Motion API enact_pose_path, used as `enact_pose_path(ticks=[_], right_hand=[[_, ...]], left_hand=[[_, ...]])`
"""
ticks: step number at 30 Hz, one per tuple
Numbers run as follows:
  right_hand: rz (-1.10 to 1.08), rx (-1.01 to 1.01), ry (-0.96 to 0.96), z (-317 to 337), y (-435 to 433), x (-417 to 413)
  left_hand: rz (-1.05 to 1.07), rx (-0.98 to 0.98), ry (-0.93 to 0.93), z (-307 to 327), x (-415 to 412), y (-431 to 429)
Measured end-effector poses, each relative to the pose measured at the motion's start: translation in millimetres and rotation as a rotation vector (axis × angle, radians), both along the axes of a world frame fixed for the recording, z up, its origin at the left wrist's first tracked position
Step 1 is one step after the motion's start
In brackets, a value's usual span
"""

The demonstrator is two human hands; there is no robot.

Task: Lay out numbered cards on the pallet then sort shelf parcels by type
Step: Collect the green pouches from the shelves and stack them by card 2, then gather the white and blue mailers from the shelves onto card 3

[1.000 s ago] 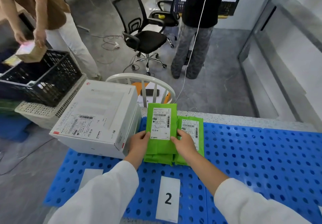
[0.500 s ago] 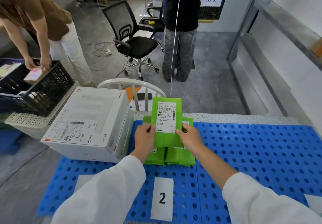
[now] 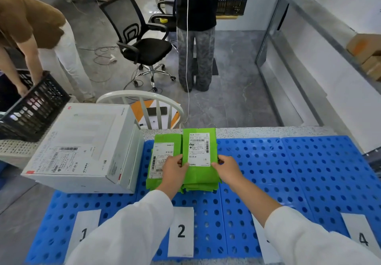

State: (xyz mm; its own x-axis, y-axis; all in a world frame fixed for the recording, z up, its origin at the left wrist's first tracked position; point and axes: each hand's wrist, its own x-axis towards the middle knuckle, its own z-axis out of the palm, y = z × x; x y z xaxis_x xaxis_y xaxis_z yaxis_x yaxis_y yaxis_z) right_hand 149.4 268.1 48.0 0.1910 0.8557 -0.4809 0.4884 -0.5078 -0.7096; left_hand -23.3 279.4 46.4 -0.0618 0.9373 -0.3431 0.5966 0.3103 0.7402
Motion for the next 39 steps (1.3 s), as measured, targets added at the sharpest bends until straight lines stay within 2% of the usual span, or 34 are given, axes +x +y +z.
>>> enact_pose_path(ticks=[5, 10, 16, 23, 30, 39], right_hand=[[0.001, -0.035, 0.030, 1.6, -3.5, -1.0], [-0.001, 0.001, -0.107, 13.9, 4.7, 13.8], [0.112, 0.161, -0.219, 69.4, 3.4, 27.5], [0.023, 0.299, -0.379, 159.5, -42.7, 88.1], [-0.270, 0.380, -0.533, 253.1, -185.4, 198.7], [-0.744, 0.361, -0.779, 338.9, -448.6, 294.1]], left_hand=[[-0.027, 0.001, 0.021, 1.6, -3.7, 1.7], [-0.057, 0.075, 0.063, 11.6, -4.1, 4.9], [-0.362, 0.218, 0.169, 59.9, 19.4, 13.6], [-0.636, 0.461, 0.288, 147.6, 86.8, 6.2], [-0.925, 0.682, 0.231, 233.5, 227.8, -79.9], [-1.323, 0.955, 0.000, 321.0, 396.6, -292.5]])
